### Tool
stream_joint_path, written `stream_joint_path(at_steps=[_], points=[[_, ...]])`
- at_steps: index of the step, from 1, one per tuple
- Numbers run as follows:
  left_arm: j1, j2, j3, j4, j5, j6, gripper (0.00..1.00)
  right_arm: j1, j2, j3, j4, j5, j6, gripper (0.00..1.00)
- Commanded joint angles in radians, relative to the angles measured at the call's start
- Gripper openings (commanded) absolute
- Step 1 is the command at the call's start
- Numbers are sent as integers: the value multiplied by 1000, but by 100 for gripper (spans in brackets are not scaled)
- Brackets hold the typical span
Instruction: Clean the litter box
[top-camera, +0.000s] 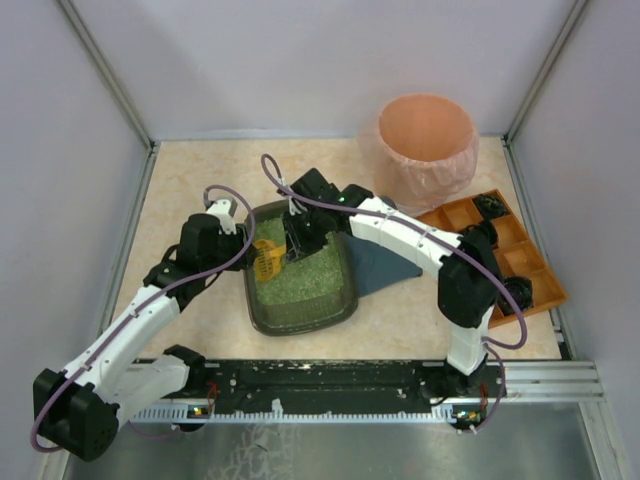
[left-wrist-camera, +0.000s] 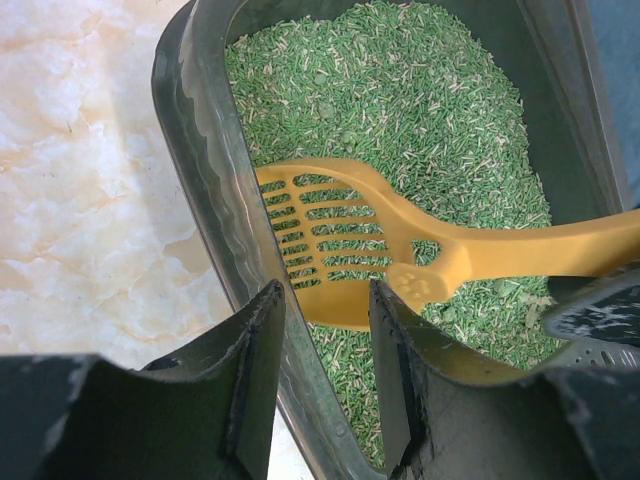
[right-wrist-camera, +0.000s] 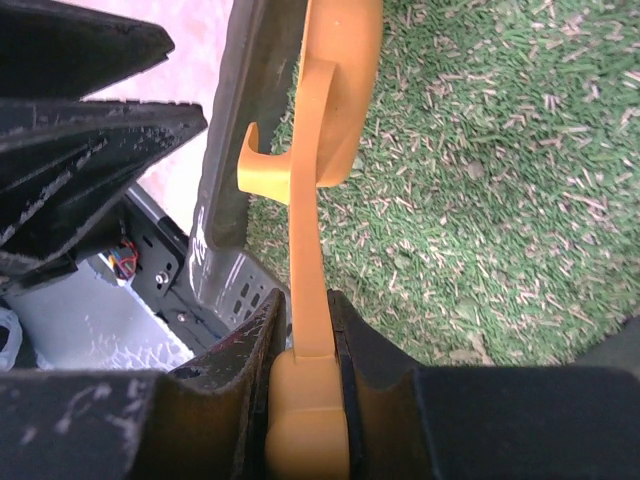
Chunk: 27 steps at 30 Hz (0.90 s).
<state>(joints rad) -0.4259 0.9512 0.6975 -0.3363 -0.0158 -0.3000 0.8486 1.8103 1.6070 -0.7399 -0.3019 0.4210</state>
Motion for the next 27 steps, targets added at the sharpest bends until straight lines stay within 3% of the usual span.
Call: stream_joint_path(at_steps=[1, 5, 12, 18, 27], points=[[-2, -13, 3, 12, -5, -13, 45, -6, 47, 104, 15, -73, -2, 0], [-1, -14, 4, 12, -6, -13, 45, -4, 96, 146, -25, -33, -3, 0], [-1, -9, 4, 14, -1, -12, 46, 8, 140, 271, -259, 345, -14, 0], [0, -6, 5, 16, 0, -12, 46, 8, 141, 297, -393, 558, -11, 0], [0, -7, 4, 14, -3, -12, 46, 5, 51, 342, -421, 589, 8, 0]])
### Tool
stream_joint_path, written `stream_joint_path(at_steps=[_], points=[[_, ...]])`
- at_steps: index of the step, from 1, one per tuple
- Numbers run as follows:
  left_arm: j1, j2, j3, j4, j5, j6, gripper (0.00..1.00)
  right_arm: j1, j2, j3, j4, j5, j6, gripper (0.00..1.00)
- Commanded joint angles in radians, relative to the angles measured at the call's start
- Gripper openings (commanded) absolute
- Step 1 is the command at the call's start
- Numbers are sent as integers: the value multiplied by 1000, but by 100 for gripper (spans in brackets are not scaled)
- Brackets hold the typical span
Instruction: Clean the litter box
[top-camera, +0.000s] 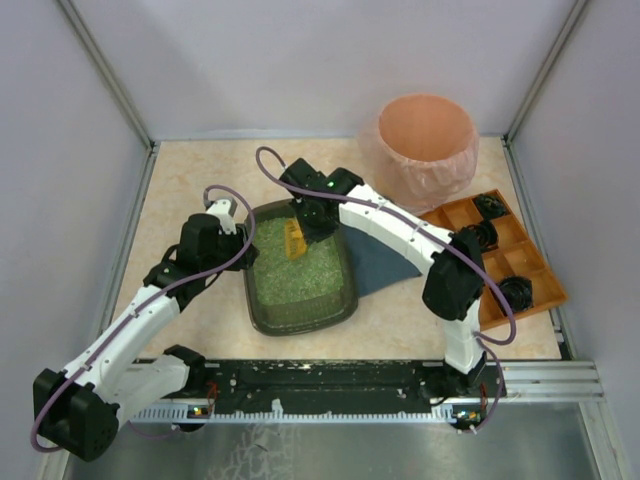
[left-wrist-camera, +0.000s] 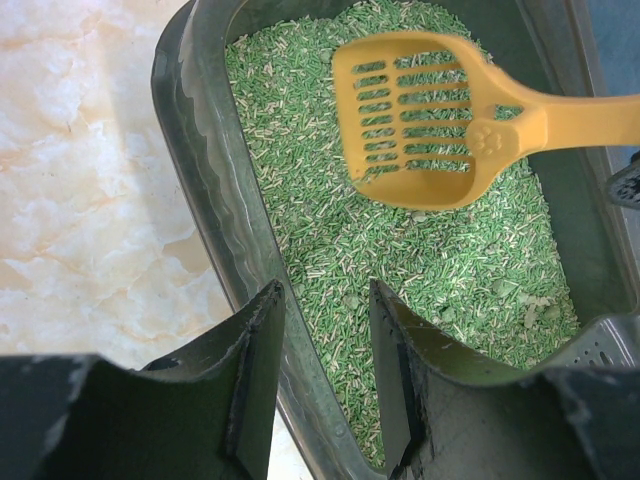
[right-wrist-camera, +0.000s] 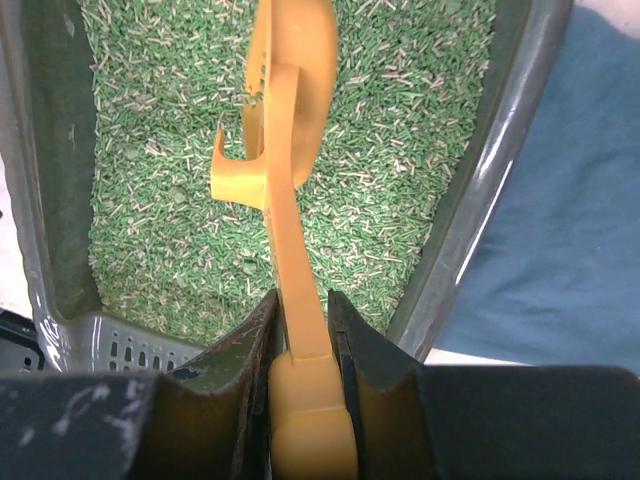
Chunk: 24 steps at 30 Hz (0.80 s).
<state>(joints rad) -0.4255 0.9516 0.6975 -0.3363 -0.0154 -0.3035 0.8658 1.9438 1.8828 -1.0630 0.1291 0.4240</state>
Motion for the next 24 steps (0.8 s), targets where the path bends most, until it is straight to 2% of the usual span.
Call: stream_joint_path(at_steps=[1, 7, 14, 19, 24], points=[[0, -8, 3, 14, -3, -9, 46, -13, -94, 77, -95, 147, 6, 0], [-1, -9, 3, 13, -6, -8, 45, -24, -170, 73, 0, -20, 14, 0], [0, -9, 3, 13, -7, -8, 45, -60, -222, -111, 238, -309, 64, 0], [0, -9, 4, 13, -7, -8, 46, -72, -204, -191, 345, -389, 118, 0], [-1, -9, 4, 14, -5, -8, 46, -81, -155, -191, 416, -450, 148, 0]])
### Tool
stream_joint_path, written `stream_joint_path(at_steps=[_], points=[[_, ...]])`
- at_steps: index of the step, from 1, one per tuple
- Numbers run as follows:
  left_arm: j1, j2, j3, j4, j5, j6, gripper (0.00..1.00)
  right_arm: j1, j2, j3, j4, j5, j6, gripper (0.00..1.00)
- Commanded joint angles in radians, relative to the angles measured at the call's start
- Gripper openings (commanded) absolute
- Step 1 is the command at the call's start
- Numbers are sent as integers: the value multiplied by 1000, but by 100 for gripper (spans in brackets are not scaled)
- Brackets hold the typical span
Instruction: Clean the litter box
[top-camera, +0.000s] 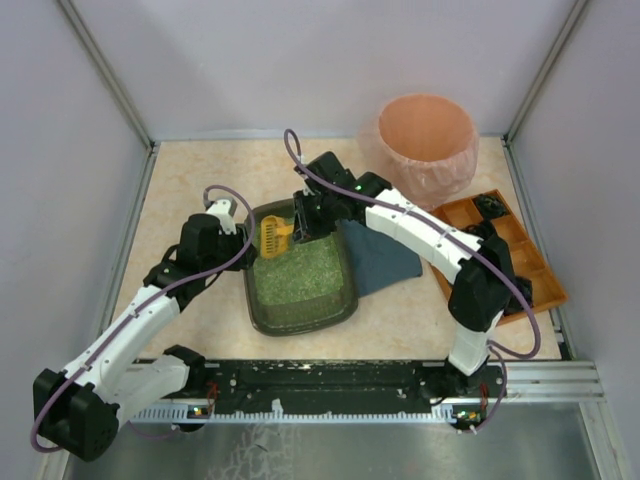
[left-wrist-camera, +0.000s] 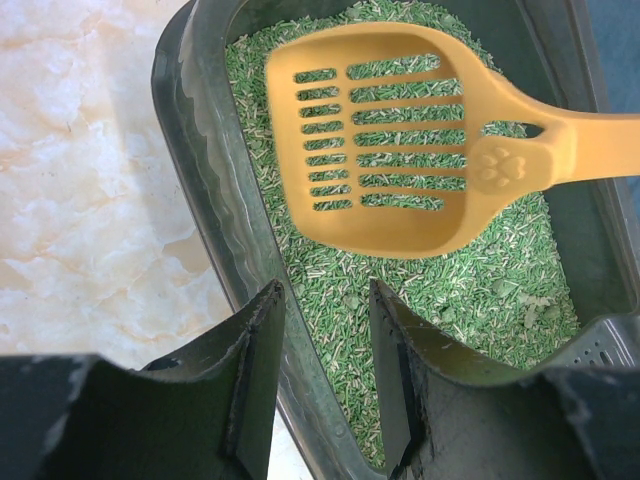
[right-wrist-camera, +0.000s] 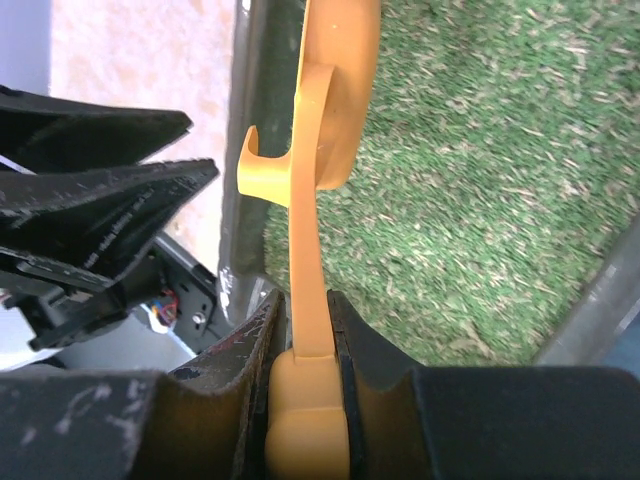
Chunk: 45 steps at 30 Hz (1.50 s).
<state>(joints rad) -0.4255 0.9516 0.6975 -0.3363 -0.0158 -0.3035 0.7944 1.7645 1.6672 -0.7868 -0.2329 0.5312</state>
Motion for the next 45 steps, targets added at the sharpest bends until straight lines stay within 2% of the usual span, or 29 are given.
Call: stream_joint_path(at_steps=[1, 5, 11, 23, 31, 36, 45], points=[[0, -8, 4, 14, -4, -8, 46, -12, 40, 36, 144, -95, 43, 0], [0, -7, 3, 14, -1, -7, 45, -18, 109, 83, 161, -135, 56, 0], [-1, -11, 3, 12, -3, -8, 46, -22, 207, 162, 95, -65, 67, 0], [-1, -9, 4, 16, -1, -9, 46, -25, 300, 349, -280, 395, 109, 0], [0, -8, 3, 14, -1, -9, 46, -48, 283, 335, -371, 478, 117, 0], [-1, -7, 3, 16, -1, -9, 46, -56, 215, 300, -367, 440, 74, 0], [-1, -25, 2, 21, -4, -8, 45, -56, 33, 200, -241, 147, -149, 0]])
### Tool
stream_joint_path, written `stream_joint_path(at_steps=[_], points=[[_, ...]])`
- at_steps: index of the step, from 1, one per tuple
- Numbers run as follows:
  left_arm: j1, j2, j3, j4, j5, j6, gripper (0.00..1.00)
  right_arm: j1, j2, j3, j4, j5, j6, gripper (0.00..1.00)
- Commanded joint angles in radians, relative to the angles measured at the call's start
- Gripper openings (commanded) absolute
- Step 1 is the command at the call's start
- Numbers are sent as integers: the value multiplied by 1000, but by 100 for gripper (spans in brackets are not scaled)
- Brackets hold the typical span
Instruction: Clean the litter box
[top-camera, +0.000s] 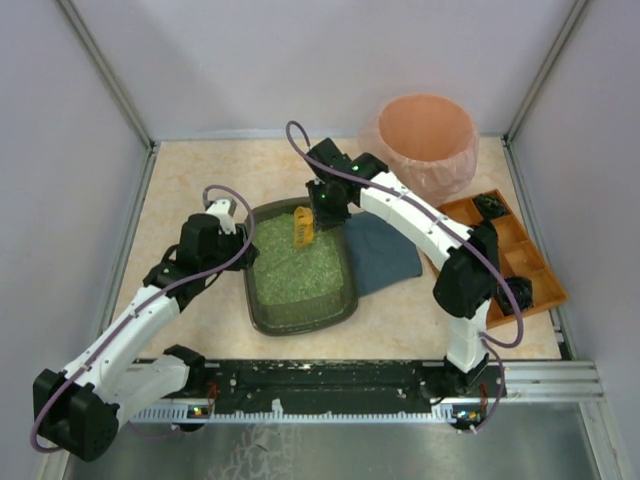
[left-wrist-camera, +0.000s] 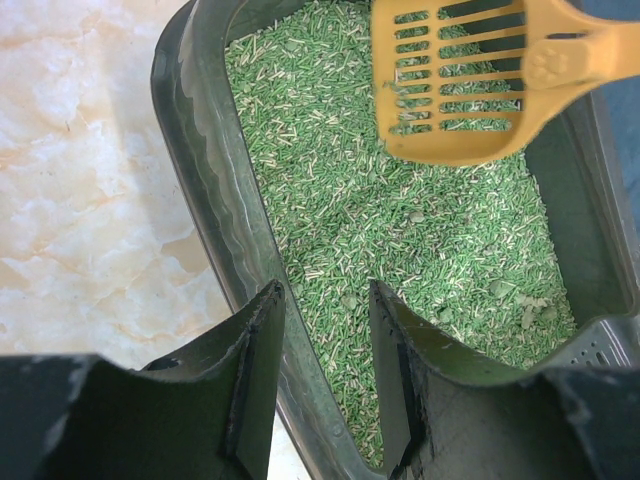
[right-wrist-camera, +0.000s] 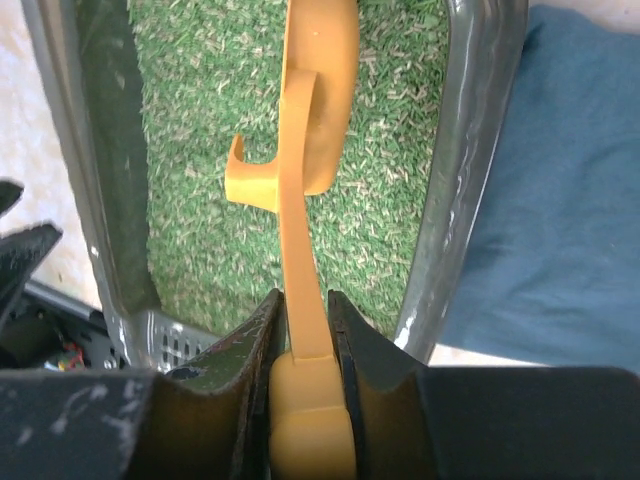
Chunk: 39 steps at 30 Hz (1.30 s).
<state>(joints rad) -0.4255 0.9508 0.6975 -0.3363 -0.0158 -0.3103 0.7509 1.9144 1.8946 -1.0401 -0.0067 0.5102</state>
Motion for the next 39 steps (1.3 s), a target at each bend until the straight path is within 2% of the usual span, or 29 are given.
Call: stream_joint_path(at_steps=[1, 6, 10, 16, 20, 25, 32, 39], points=[[0, -29, 2, 22, -3, -2, 45, -13, -132, -35, 9, -107, -151, 0], [-1, -73, -5, 45, 24, 13, 46, -19, -161, -82, -28, -182, -220, 0], [-1, -119, -20, 145, 133, 59, 53, -24, -206, -162, 25, -250, -213, 0], [-6, -195, -165, 447, 288, 186, 58, -24, -241, -169, 31, -288, -207, 0], [-15, -233, -279, 711, 522, 350, 59, -24, -252, -166, 27, -301, -203, 0], [-47, -169, -254, 766, 687, 498, 55, -24, -278, -167, 28, -308, -204, 0], [-175, -25, -181, 749, 687, 644, 54, -24, -296, -167, 31, -314, -205, 0], [-200, 68, -138, 805, 578, 678, 55, -25, -303, -162, 29, -339, -205, 0]])
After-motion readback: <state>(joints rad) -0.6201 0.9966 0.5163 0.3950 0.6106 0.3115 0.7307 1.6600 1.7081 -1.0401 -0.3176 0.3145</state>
